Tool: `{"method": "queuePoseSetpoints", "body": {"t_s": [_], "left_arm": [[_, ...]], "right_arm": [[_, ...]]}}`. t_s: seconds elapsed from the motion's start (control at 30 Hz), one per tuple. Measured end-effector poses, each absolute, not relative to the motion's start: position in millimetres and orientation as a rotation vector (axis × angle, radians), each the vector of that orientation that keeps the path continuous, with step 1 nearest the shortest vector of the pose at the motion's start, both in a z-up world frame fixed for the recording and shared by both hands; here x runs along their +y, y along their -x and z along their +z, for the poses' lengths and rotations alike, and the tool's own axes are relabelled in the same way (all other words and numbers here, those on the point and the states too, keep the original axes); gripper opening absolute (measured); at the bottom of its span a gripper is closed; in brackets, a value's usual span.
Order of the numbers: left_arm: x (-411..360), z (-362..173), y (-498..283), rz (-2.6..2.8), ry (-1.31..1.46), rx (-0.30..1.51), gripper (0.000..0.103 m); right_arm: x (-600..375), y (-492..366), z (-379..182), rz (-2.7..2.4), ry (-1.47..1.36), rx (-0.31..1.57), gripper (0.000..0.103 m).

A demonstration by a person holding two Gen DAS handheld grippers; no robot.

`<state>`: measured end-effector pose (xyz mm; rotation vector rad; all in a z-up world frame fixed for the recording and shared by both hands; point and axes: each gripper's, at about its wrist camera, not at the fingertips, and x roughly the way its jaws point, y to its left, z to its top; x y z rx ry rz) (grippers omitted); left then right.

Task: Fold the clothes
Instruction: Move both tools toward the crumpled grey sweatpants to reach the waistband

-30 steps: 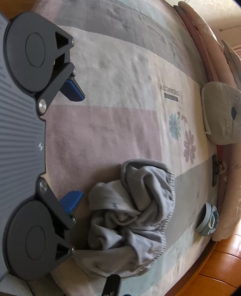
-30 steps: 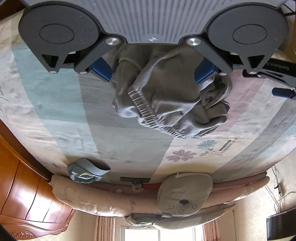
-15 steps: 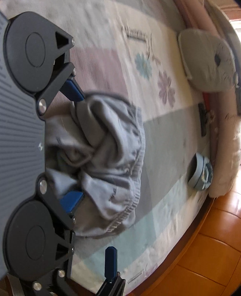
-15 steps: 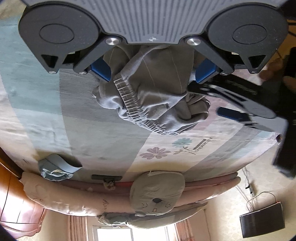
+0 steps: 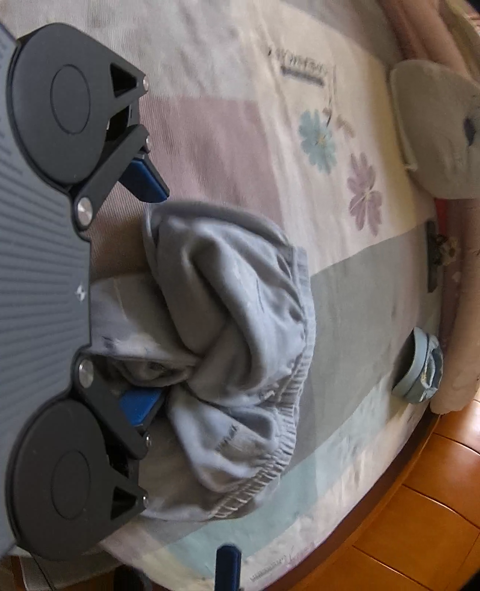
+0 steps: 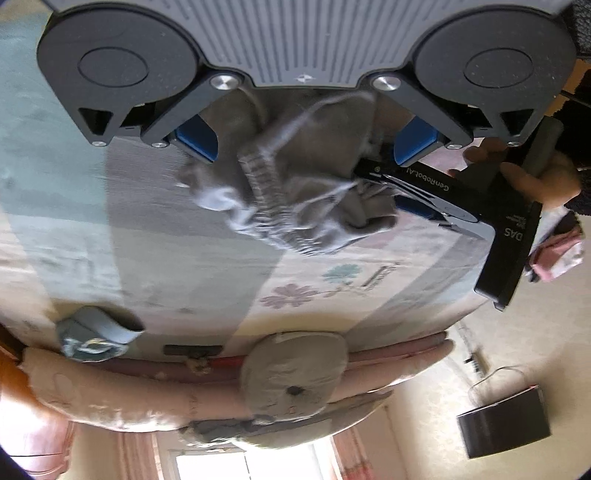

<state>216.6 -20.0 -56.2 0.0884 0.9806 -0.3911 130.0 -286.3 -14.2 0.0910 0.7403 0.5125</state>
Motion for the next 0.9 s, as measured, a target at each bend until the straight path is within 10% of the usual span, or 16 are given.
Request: {"method": "queuePoseSetpoints", "body": {"t_s": [0.37,0.9], "left_arm": [[8,-82,-208,-0.401,-0.063,1.016,0.102],[14,-58,-209,-0.482,-0.175,0.954,0.102]], "right_arm": [[-285,-158,-80,0.619,-0.148,0.828,0.103],[-302,-177,-19,0.652,-0.177,0.753,0.103]]}}
